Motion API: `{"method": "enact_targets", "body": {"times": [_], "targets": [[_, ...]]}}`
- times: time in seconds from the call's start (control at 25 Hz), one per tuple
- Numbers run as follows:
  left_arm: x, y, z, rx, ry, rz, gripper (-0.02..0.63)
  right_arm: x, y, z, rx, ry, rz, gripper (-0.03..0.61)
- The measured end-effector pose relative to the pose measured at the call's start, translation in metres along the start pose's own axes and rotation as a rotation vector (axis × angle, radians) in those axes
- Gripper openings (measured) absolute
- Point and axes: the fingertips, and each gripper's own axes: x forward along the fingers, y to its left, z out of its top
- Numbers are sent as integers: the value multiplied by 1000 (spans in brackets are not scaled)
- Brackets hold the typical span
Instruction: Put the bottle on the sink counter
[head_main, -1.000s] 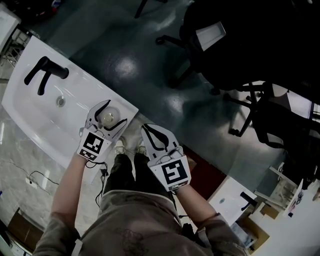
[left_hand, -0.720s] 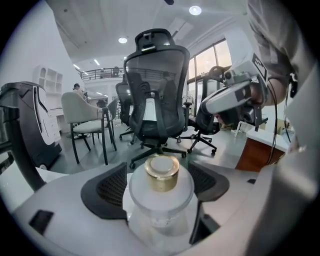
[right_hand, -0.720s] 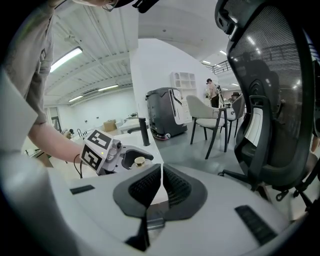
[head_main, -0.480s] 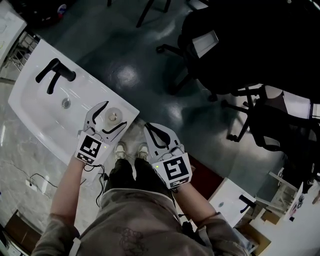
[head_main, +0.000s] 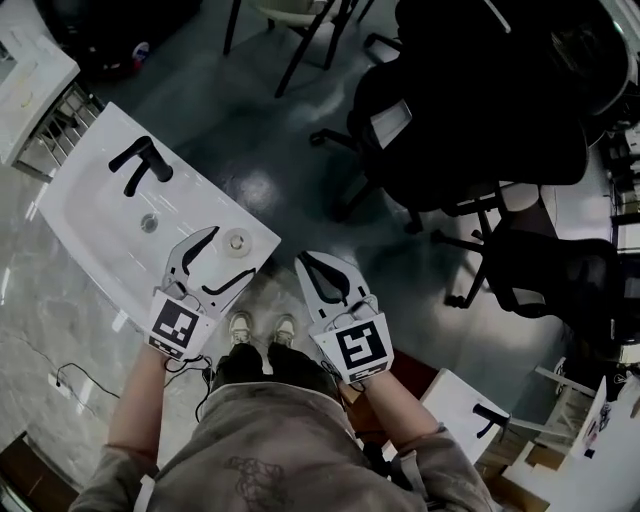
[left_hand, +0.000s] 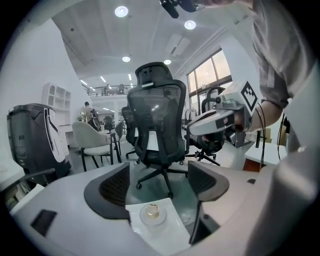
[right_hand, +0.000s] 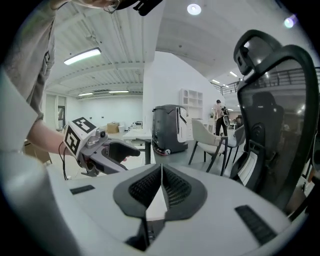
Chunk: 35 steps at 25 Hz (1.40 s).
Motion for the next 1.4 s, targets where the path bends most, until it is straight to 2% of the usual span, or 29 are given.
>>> {"method": "enact_targets", "body": {"times": [0.12,0.32,0.52,0.68,0.72,0.76,0.8,0.88,0.96,1.24,1.4], "targets": [[-18,2,20,9,-22,44,362,-13,2,19,-34,-43,-10,32],[-53,-1,52,-50,-79,111,362,-41,9,51,-50,-113,-26,32],[-79,4,81,-5,-79,190,357,-62,12,86,-57,-188,-21,32],[-102,4,101,14,-102,264,329,-79,22,110,-76,-247,-3,32],[-109,5,105,9,-109,290,280,-82,25,116,-74,-260,2,32],[-116,5,109,0,-117,311,199,-86,29,121,-67,-276,6,32],[-123,4,112,-9,-124,327,166,-90,33,126,-58,-291,12,32],[-137,3,116,-11,-137,353,143,-96,41,131,-66,-305,30,32],[-150,-1,120,-8,-159,378,83,-100,49,133,-78,-313,53,32],[-169,-18,120,-5,-128,430,32,-108,69,135,-76,-334,97,32],[-171,-23,116,-15,-119,440,26,-111,81,137,-52,-354,146,32]]}}
